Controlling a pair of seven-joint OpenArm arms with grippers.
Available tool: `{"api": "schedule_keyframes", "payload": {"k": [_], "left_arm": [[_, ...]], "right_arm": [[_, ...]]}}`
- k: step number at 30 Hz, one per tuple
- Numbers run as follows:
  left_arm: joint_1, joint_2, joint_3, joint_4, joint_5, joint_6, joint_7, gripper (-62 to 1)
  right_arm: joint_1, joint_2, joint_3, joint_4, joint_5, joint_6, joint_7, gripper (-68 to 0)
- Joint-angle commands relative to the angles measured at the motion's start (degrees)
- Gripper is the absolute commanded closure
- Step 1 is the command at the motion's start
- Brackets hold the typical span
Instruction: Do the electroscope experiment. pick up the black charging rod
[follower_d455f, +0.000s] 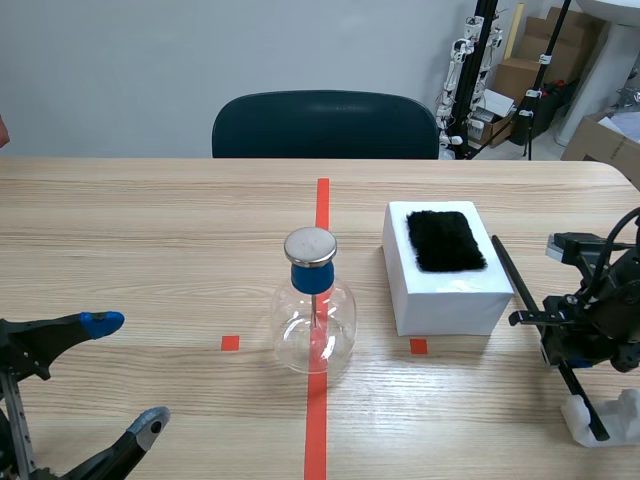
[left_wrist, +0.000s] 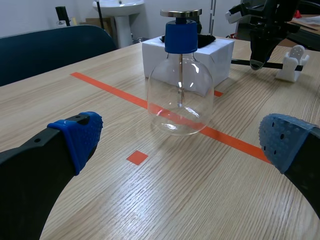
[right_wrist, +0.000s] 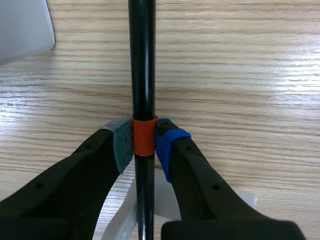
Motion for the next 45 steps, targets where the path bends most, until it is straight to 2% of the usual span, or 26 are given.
{"api": "schedule_keyframes", "payload": {"k": [1,35,40,45], "left_arm": [[-0.15,-0.35,-0.52,0.57,-0.57,-0.07,-1.14,-62.3],[-0.15,-0.35,-0.52,0.57,-0.57,-0.07,-1.14,-62.3],[-0.15,-0.35,-0.52,0.57,-0.57,-0.07,-1.14,-62.3],[-0.15,-0.35,-0.52,0.57,-0.57,-0.07,-1.16,-62.3]], "right_arm": [[0.63,0.98,0.11,0.26,0.39,0.15,0.0,0.2],[-0.31,4.76,0.13,1.46,0.81,0.33,-0.48,0.2],[-2.21,5.53,0.39,6.05,0.81,0.09,-1.73,0.2],[-7.39,5.57,4.42,16.46,0.79,-0.09,-2.1,0.2]]}}
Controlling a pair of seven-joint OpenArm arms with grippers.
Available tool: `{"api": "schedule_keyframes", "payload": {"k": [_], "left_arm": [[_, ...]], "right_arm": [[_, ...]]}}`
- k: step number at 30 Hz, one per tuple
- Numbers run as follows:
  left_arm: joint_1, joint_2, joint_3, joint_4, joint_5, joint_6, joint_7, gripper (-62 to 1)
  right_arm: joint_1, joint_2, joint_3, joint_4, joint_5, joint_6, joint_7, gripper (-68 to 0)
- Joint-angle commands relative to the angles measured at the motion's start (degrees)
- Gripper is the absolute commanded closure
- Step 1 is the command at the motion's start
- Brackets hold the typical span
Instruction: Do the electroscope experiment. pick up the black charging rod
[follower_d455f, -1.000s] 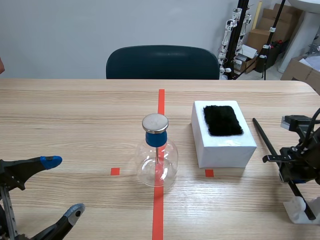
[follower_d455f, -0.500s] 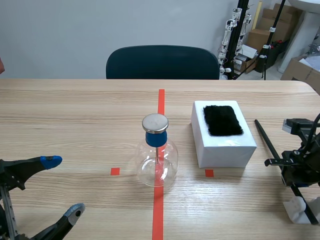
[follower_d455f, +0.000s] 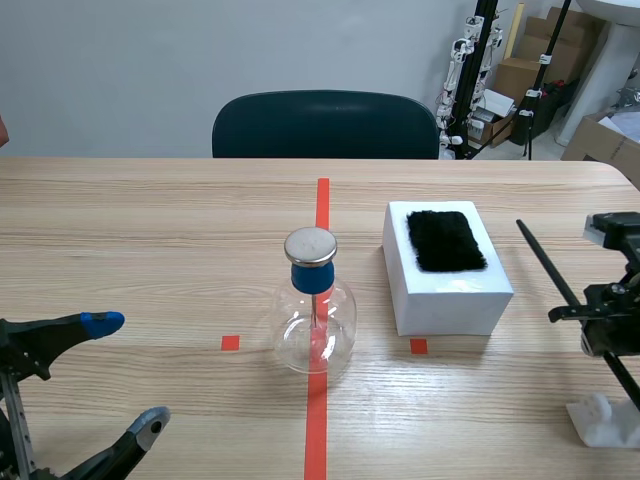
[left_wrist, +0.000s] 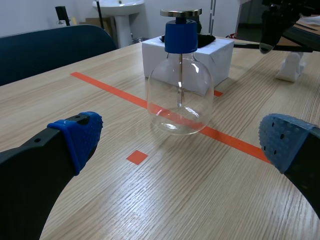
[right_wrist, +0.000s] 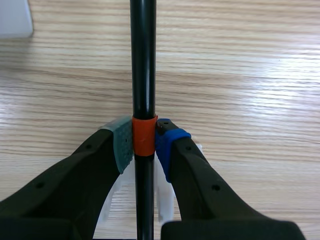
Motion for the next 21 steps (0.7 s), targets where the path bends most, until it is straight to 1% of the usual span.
{"api": "schedule_keyframes", "payload": {"k": [1,6,9,12,14,17,19,21], "left_arm": [[-0.15,-0.35,-0.52,0.57,-0.57,-0.07,-1.14,-62.3],[-0.15,-0.35,-0.52,0.57,-0.57,-0.07,-1.14,-62.3],[-0.15,-0.35,-0.52,0.57,-0.57,-0.07,-1.14,-62.3],[-0.15,-0.35,-0.52,0.57,-0.57,-0.07,-1.14,-62.3],[-0.15,-0.35,-0.52,0.57,-0.57,-0.07,-1.14,-62.3],[-0.15,-0.35,-0.52,0.57,-0.57,-0.07,-1.11,-62.3],[-0.15,-0.35,-0.52,0.57,-0.57,-0.07,-1.11,-62.3],[-0.15,-0.35,-0.52,0.57,-0.57,-0.07,-1.11,-62.3]], "right_arm": [[-1.16,1.11,2.34,4.57,-0.07,-0.04,-1.01,0.2],[-7.15,1.11,5.4,16.98,-0.57,-0.04,-4.57,0.2],[-11.78,1.09,6.84,25.29,-2.27,-0.04,-4.35,0.2],[-17.35,0.92,7.69,34.1,-6.69,-0.04,-2.64,0.2],[-21.79,0.79,8.46,39.15,-9.53,-0.04,0.22,0.2],[-29.33,0.79,8.98,45.53,-14.82,-0.04,6.99,0.2],[-34.45,0.46,8.98,48.74,-19.63,-0.04,12.66,0.2],[-39.01,-1.31,8.98,50.84,-26.25,-0.07,19.69,0.1]]}}
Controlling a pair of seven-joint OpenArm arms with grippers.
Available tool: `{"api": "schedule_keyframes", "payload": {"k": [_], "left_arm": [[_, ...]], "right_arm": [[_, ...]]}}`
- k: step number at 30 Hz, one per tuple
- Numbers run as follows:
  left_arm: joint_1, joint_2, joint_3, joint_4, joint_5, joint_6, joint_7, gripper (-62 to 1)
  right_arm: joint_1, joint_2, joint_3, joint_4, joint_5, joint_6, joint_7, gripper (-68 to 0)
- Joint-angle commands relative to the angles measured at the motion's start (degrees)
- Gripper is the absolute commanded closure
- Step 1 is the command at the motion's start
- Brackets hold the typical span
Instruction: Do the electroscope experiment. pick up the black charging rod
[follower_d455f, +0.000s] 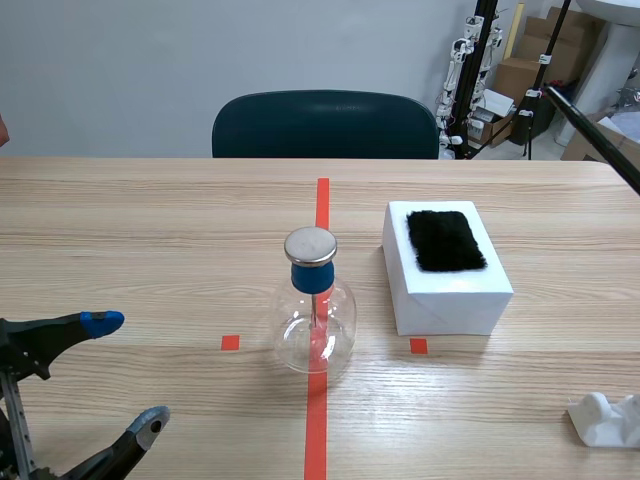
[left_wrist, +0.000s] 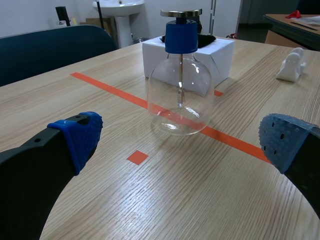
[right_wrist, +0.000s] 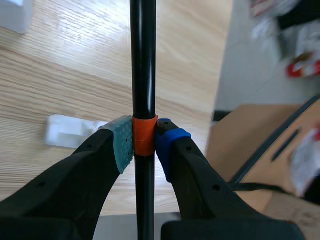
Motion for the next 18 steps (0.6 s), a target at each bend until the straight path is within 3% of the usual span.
{"api": "schedule_keyframes", "payload": {"k": [1,4,8,12,18], "left_arm": [[-0.15,-0.35,-0.5,0.57,-0.55,-0.07,-1.11,-62.3],[-0.15,-0.35,-0.5,0.57,-0.55,-0.07,-1.11,-62.3],[-0.15,-0.35,-0.5,0.57,-0.55,-0.07,-1.11,-62.3],[-0.15,-0.35,-0.5,0.57,-0.55,-0.07,-1.11,-62.3],[-0.15,-0.35,-0.5,0.57,-0.55,-0.07,-1.11,-62.3]], "right_arm": [[-2.14,-2.14,0.33,-0.26,-5.4,-0.28,5.92,0.1],[-7.39,-6.1,0.33,0.07,-16.76,-0.81,19.89,0.1],[-13.77,-9.55,0.33,0.07,-27.85,-7.3,36.94,0.1],[-18.01,-12.11,0.33,0.04,-34.88,-14.88,49.64,0.1],[-20.74,-15.85,0.33,-1.64,-41.53,-25.07,63.25,0.1]]}}
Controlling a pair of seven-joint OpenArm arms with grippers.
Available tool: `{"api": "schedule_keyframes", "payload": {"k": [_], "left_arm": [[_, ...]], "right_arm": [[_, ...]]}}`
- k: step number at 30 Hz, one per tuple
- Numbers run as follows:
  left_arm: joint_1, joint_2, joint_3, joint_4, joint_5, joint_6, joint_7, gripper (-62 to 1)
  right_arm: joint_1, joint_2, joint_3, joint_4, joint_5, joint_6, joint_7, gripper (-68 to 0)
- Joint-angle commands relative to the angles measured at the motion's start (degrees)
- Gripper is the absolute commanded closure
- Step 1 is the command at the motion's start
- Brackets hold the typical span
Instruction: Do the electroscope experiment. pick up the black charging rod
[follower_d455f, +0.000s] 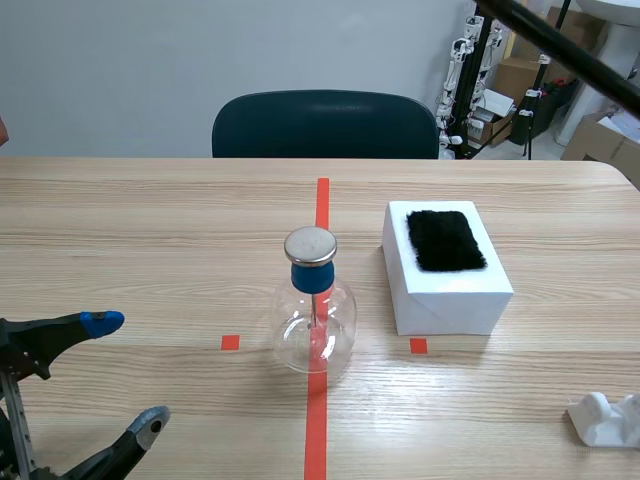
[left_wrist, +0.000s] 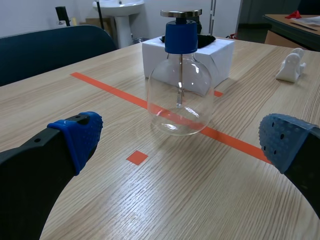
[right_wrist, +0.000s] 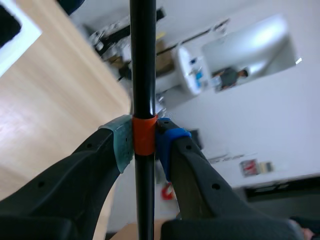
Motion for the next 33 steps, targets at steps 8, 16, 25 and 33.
{"api": "schedule_keyframes", "payload": {"k": [8,16,25,33], "left_arm": [[-0.15,-0.35,-0.5,0.57,-0.55,-0.07,-1.11,-62.3],[-0.15,-0.35,-0.5,0.57,-0.55,-0.07,-1.11,-62.3],[-0.15,-0.35,-0.5,0.57,-0.55,-0.07,-1.11,-62.3],[-0.15,-0.35,-0.5,0.57,-0.55,-0.07,-1.11,-62.3]], "right_arm": [[-4.37,-3.28,1.07,-7.28,-3.06,-14.32,19.98,0.1],[-3.28,-3.58,1.44,-11.37,-1.25,-15.32,24.04,0.1],[1.14,-1.77,1.44,-18.36,3.08,-15.15,24.33,0.1],[1.53,-1.79,1.44,-23.54,6.6,-14.78,25.05,0.1]]}}
